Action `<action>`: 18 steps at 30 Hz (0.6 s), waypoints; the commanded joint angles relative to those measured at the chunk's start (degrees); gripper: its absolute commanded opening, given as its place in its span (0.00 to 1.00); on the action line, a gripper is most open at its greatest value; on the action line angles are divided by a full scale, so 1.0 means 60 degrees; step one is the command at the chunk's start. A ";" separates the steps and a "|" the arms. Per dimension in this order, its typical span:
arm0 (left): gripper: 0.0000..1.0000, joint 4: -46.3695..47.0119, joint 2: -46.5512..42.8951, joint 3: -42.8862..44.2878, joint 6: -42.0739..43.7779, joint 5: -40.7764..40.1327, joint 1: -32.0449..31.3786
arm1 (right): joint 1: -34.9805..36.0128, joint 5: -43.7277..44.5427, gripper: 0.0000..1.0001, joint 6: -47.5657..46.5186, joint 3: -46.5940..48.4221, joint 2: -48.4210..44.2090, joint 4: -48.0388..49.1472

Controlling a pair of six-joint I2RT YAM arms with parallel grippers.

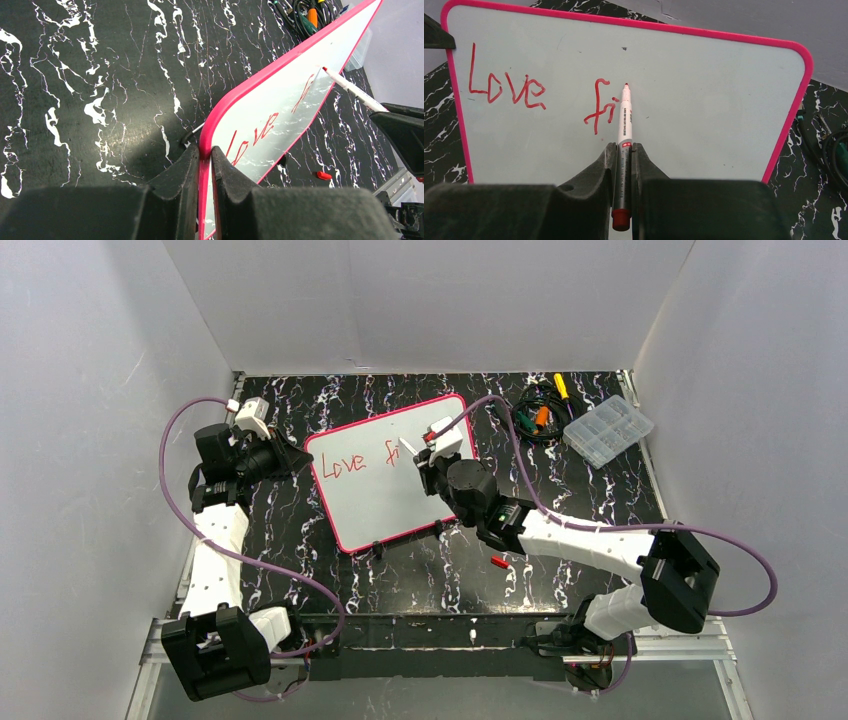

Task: Write a sentence on the whiteboard

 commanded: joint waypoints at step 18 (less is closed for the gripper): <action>0.03 -0.0200 -0.0163 -0.0056 0.0099 0.0050 0.0003 | 0.0087 0.0064 0.01 0.0796 -0.0776 -0.0702 -0.0725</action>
